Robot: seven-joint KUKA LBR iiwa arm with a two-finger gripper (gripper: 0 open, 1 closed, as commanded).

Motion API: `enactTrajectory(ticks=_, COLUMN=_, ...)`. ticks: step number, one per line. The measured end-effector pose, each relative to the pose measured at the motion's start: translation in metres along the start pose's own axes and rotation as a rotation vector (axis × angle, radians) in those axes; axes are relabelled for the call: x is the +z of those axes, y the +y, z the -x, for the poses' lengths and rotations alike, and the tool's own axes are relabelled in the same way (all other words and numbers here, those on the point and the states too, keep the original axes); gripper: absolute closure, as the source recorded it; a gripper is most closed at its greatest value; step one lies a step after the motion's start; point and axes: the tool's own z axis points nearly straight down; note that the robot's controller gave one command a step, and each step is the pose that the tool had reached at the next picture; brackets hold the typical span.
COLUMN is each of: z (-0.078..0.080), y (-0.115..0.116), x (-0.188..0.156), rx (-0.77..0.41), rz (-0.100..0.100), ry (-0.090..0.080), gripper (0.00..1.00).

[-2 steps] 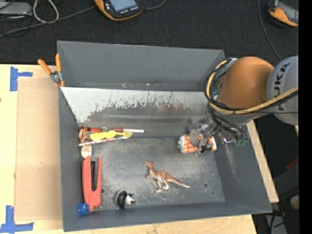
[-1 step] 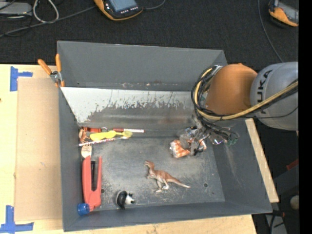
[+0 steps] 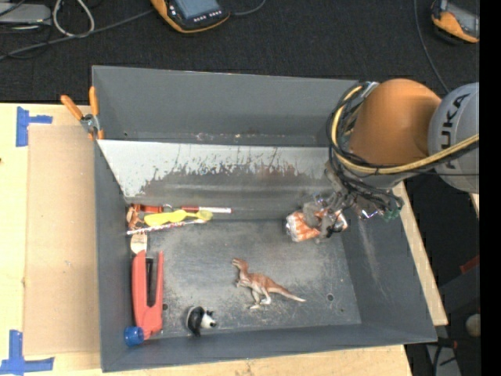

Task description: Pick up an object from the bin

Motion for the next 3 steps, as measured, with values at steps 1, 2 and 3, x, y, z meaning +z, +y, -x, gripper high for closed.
enactTrajectory(ticks=1, z=-0.035, y=-0.023, x=0.024, rx=-0.156, rz=-0.004, ry=-0.006, gripper=1.00)
enactTrajectory(ticks=2, z=0.009, y=-0.006, x=0.075, rx=-0.379, rz=-0.005, ry=-0.010, gripper=1.00)
enactTrajectory(ticks=3, z=-0.007, y=-0.034, x=0.074, rx=-0.596, rz=0.003, ry=-0.001, gripper=1.00)
